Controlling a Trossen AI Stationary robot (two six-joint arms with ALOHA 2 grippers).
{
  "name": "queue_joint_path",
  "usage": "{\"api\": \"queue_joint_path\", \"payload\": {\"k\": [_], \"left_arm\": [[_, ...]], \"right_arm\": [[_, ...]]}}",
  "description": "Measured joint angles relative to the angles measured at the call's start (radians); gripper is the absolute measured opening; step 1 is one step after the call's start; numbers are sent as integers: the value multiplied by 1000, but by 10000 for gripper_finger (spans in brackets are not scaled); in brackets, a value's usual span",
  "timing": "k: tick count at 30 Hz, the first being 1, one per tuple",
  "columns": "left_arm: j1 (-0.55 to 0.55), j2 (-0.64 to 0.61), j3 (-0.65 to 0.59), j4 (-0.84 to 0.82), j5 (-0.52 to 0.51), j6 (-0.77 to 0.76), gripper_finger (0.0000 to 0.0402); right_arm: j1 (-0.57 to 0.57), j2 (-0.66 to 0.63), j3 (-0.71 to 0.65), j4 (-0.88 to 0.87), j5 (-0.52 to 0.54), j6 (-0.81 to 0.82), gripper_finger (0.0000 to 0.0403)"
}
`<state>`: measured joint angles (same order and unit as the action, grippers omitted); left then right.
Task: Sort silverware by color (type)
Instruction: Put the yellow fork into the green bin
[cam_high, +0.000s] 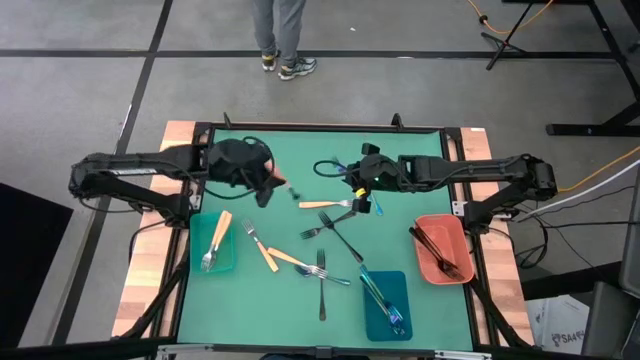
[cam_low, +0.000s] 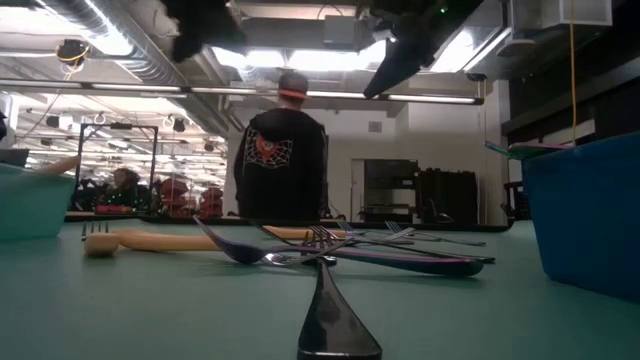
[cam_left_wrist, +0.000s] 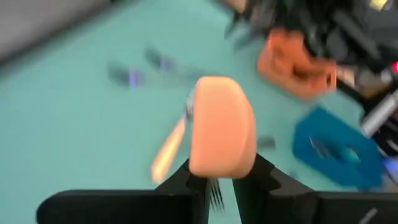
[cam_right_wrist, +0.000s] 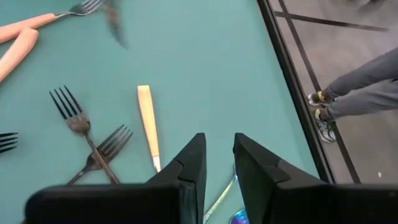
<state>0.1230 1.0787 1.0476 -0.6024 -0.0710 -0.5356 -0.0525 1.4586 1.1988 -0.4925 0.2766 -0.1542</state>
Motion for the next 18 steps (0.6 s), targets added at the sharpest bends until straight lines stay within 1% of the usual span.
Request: {"api": "queue_joint_path", "payload": {"k": [2, 4, 7, 15, 18], "left_arm": [[0, 0, 65, -177, 60, -68, 39], [0, -1, 109, -290, 125, -127, 39], [-10, 0, 134, -441, 196, -212, 39], [-67, 18, 138, -758, 313, -415, 39], [-89, 14, 138, -825, 344, -456, 39]], "right_arm": [[0, 0, 0, 1, 0, 1, 72], [0, 0, 0, 1, 0, 1, 72], [0, 0, 0, 1, 0, 4, 72], [0, 0, 0, 1, -1, 4, 72], [0, 0, 0, 1, -1, 4, 72]]}}
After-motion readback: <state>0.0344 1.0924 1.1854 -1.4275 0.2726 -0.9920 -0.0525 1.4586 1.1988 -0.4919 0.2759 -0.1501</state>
